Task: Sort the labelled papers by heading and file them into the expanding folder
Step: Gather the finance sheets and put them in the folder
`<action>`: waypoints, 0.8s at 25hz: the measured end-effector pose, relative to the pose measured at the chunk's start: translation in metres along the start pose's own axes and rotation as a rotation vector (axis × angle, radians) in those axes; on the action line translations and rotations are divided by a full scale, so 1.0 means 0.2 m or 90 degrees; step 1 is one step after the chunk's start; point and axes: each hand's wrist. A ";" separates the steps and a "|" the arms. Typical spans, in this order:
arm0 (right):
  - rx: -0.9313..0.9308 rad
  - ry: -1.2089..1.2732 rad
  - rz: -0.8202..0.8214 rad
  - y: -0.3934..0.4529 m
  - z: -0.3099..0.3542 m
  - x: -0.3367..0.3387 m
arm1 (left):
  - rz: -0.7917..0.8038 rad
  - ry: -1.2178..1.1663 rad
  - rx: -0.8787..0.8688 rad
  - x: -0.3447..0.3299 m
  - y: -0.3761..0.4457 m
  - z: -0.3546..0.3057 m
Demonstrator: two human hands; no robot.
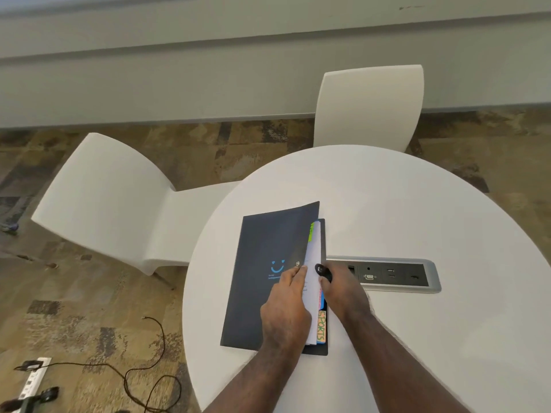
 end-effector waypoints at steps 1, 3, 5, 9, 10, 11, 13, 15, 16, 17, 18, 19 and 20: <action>-0.002 -0.004 0.004 -0.01 -0.03 0.01 | 0.012 0.002 -0.004 -0.02 0.00 -0.03; -0.009 0.009 -0.008 -0.01 -0.07 0.04 | 0.024 0.008 -0.009 -0.05 -0.01 -0.08; -0.060 0.060 -0.042 -0.01 -0.11 0.07 | 0.029 0.007 -0.007 -0.07 -0.01 -0.11; -0.095 0.158 -0.040 0.00 -0.16 0.10 | 0.000 -0.039 -0.003 -0.06 -0.01 -0.12; -0.083 0.177 -0.030 0.01 -0.17 0.11 | -0.010 -0.044 -0.005 -0.05 -0.01 -0.11; -0.071 0.188 -0.024 0.02 -0.16 0.12 | -0.019 -0.047 -0.009 -0.05 -0.01 -0.11; -0.061 0.181 -0.018 0.04 -0.14 0.13 | -0.027 -0.051 -0.018 -0.05 -0.02 -0.10; -0.064 0.158 -0.015 0.06 -0.14 0.12 | -0.030 -0.050 -0.021 -0.04 -0.02 -0.11; -0.065 0.145 -0.010 0.07 -0.13 0.12 | -0.031 -0.050 -0.020 -0.04 -0.02 -0.11; -0.065 0.139 -0.007 0.07 -0.14 0.12 | -0.029 -0.053 -0.019 -0.04 -0.03 -0.12; -0.063 0.142 -0.008 0.08 -0.14 0.13 | -0.025 -0.060 -0.018 -0.04 -0.03 -0.13; -0.060 0.155 -0.017 0.08 -0.15 0.14 | -0.018 -0.068 -0.018 -0.04 -0.03 -0.14; -0.060 0.175 -0.034 0.08 -0.16 0.15 | -0.010 -0.074 -0.018 -0.05 -0.03 -0.16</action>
Point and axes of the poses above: each hand's wrist, its own y-axis towards the middle knuckle, its own x-axis out of the back of the hand, z = x × y, and after that the axes turned 3 degrees about y, right-handed
